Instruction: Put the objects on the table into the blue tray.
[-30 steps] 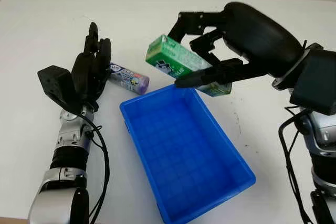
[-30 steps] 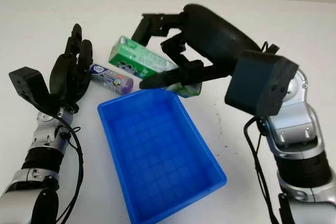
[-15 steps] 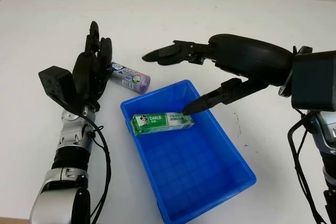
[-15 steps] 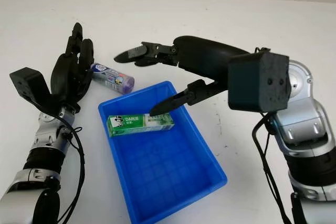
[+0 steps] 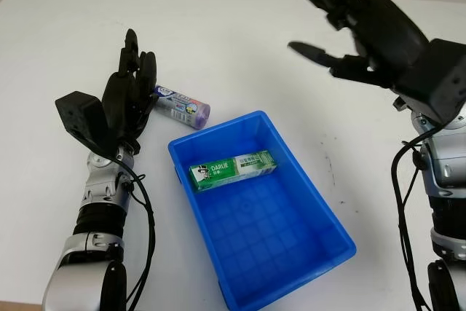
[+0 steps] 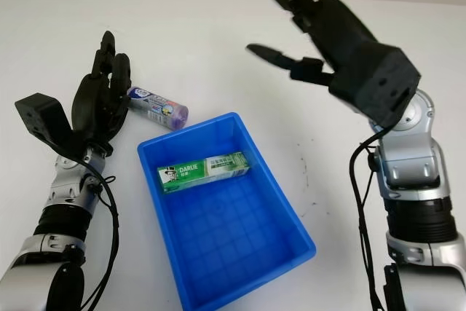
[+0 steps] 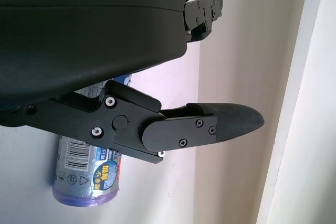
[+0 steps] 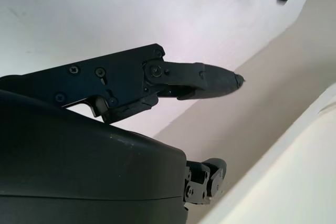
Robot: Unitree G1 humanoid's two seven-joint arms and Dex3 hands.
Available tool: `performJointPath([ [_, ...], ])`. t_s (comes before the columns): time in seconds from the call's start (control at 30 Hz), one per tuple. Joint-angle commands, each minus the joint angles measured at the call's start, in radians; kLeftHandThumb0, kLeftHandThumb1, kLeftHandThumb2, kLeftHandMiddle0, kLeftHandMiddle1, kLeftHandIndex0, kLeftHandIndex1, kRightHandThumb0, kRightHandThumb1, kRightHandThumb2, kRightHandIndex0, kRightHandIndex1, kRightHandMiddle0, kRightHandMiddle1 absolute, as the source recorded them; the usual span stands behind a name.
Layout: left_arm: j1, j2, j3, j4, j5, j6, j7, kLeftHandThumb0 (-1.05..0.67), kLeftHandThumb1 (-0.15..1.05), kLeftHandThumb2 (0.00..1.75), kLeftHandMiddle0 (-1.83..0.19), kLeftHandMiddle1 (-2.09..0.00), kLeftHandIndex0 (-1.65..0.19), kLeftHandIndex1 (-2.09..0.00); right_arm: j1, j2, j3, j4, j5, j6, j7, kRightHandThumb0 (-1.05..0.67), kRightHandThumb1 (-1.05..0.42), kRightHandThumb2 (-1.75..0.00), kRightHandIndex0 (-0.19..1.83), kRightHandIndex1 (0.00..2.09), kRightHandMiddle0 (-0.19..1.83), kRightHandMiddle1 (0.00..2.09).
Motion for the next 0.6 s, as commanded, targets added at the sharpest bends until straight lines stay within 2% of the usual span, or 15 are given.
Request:
performJointPath([
  [0.0,0.005,0.009,-0.003,-0.009,0.007,-0.006,-0.001,-0.75,1.05,0.52,0.19,0.00,0.19,0.00,0.024,0.014,-0.029,0.045,0.019,0.026,-0.017,-0.66,-1.05,-0.62,-0.10,0.05,-0.19,0.24],
  [0.13,0.003,0.013,-0.001,-0.003,0.009,-0.008,-0.005,-0.75,1.05,0.52,0.19,0.00,0.19,0.00,0.070,0.026,-0.041,0.066,0.016,0.072,-0.064,-0.68,-1.05,-0.71,-0.17,0.02,-0.19,0.09],
  [0.23,-0.002,0.017,-0.002,0.007,0.009,-0.011,-0.013,-0.76,1.05,0.52,0.19,0.00,0.19,0.00,0.095,0.056,-0.076,0.084,0.060,0.088,-0.086,-0.69,-1.05,-0.72,-0.19,0.00,-0.19,0.02],
  [0.57,-0.017,0.031,-0.002,0.004,0.018,-0.008,-0.017,-0.76,1.05,0.51,0.19,-0.01,0.19,-0.01,0.143,0.153,-0.122,0.058,0.151,0.092,-0.149,-0.75,-1.05,-0.76,-0.19,0.00,-0.19,0.00],
])
